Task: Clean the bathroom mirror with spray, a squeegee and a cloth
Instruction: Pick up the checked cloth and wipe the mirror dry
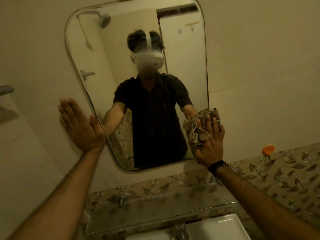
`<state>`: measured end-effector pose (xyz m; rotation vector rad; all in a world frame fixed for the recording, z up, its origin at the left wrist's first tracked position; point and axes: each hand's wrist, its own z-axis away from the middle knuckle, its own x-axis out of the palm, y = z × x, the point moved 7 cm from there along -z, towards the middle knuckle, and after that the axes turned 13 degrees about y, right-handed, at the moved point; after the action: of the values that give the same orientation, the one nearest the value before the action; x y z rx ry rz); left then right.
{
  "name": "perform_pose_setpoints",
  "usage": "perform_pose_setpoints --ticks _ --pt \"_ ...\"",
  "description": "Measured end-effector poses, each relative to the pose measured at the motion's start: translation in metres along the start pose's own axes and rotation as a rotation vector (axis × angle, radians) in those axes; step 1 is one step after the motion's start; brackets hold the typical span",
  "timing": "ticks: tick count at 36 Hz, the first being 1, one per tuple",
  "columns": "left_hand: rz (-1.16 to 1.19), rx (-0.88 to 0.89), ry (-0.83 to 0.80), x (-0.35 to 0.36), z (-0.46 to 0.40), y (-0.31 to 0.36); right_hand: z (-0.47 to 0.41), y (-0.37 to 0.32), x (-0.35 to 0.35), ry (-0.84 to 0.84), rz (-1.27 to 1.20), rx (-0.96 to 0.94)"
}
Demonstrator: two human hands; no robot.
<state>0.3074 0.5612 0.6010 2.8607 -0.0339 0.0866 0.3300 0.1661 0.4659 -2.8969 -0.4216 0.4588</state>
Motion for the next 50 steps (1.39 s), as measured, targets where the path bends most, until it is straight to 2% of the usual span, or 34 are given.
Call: perform_pose_setpoints --ticks 5,11,16,18,23,26,29,33,38,40,45,50 --pt "-0.007 0.002 0.012 0.001 -0.001 0.000 -0.005 -0.037 0.002 0.088 0.005 0.033" --pt "-0.006 0.003 -0.005 0.001 -0.001 -0.001 0.030 -0.130 0.028 -0.057 -0.040 -0.549" --pt "0.030 0.005 -0.011 0.000 0.000 -0.001 0.030 -0.143 0.033 -0.112 0.039 -0.704" --pt "0.041 0.008 -0.016 0.000 0.001 -0.001 0.010 -0.139 0.024 -0.082 0.016 -0.667" --pt "0.042 0.015 -0.015 0.000 0.000 -0.001 -0.094 -0.130 -0.016 0.092 -0.073 -0.369" --pt "0.045 0.011 -0.010 0.000 0.001 0.000 -0.144 -0.131 -0.032 0.123 -0.054 -0.267" --pt "0.036 0.009 -0.011 0.001 0.001 -0.001 -0.155 -0.137 -0.034 0.141 -0.038 -0.220" --pt "0.025 0.007 -0.014 0.001 0.001 -0.001 -0.118 -0.153 -0.019 0.116 -0.053 -0.334" --pt "0.025 0.009 -0.030 0.000 0.000 -0.001 -0.010 -0.186 0.020 -0.060 0.009 -0.767" --pt "0.024 0.017 -0.040 0.001 0.001 -0.002 0.012 -0.190 0.030 -0.102 0.058 -0.853" --pt "0.047 0.025 -0.056 0.001 0.002 -0.002 -0.012 -0.198 0.021 -0.105 -0.004 -0.817" --pt "0.050 0.027 -0.072 0.000 0.001 -0.004 -0.125 -0.213 -0.014 0.042 -0.088 -0.473"
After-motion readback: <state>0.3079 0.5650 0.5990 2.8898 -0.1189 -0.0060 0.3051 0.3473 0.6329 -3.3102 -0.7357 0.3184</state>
